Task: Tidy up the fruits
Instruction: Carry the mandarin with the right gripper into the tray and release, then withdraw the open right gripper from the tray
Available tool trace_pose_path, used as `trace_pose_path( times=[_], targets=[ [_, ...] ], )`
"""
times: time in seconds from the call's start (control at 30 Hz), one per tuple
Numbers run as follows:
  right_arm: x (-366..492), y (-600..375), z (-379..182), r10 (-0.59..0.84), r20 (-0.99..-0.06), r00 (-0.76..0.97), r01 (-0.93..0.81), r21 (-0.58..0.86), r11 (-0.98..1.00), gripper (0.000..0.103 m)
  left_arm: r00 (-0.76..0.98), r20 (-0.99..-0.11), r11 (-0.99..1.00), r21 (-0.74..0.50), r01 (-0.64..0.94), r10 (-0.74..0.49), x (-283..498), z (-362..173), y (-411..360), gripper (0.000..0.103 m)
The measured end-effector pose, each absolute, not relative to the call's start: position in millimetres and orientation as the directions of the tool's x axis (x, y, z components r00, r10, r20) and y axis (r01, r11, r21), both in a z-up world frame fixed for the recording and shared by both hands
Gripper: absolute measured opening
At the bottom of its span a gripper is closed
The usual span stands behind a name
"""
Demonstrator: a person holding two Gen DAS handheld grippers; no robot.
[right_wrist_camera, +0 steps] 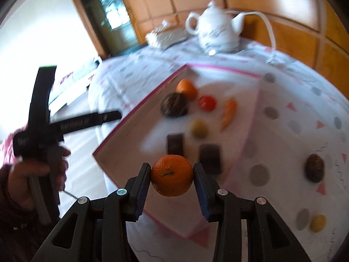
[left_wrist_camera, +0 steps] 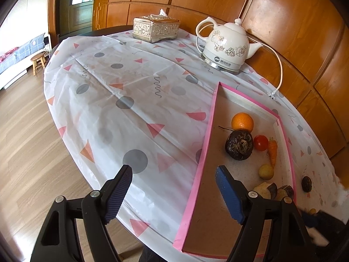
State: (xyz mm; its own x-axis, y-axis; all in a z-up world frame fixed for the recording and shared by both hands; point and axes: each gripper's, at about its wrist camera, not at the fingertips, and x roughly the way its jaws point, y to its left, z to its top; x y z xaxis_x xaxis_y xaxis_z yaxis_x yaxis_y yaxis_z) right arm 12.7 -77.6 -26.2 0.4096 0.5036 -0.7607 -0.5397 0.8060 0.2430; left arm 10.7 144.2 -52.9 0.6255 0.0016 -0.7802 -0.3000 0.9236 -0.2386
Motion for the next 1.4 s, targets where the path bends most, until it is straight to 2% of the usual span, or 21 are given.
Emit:
trace_pose_path(
  times=[0.4,0.77,0.87,1.03,1.17,1.4],
  targets=[
    [21.5,-63.2,-45.9,0.427,-0.816,0.389,-0.509,0.196,0.838,0.041,0.64,-0.769,0.932,-0.227,-0.281,0.005,9.6,-49.3,140.4,0.081],
    [5.4,-83.2,-18.5,0.455,-0.746,0.486,-0.482,0.205,0.852,0.045,0.675,-0.738,0.946,-0.227,-0.232,-0.012,6.6,-36.9,132.0,0.085],
    [-0.3,-92.5,-10.7,0.446,-0.728,0.52,-0.459,0.202,0.865,0.05,0.684,-0.73,0.953,-0.218,-0.212,-0.014,6.0,-33.8,128.1,0.085],
    [-7.0,-118.7,-7.6,0.397,-0.715,0.576,-0.377,0.198,0.905,0.051,0.705,-0.709,0.967,-0.193,-0.166,-0.02,3.8,-26.6,116.7,0.09],
    [-11.1,-142.3,-9.9,0.341,-0.715,0.611,-0.306,0.184,0.934,0.056,0.716,-0.698,0.978,-0.169,-0.121,-0.032,3.2,-21.9,105.2,0.09],
    [-15.3,-190.2,-17.5,0.228,-0.721,0.655,-0.146,0.175,0.974,0.056,0.728,-0.683,0.992,-0.12,-0.043,-0.051,2.4,-15.3,85.0,0.09]
  ],
)
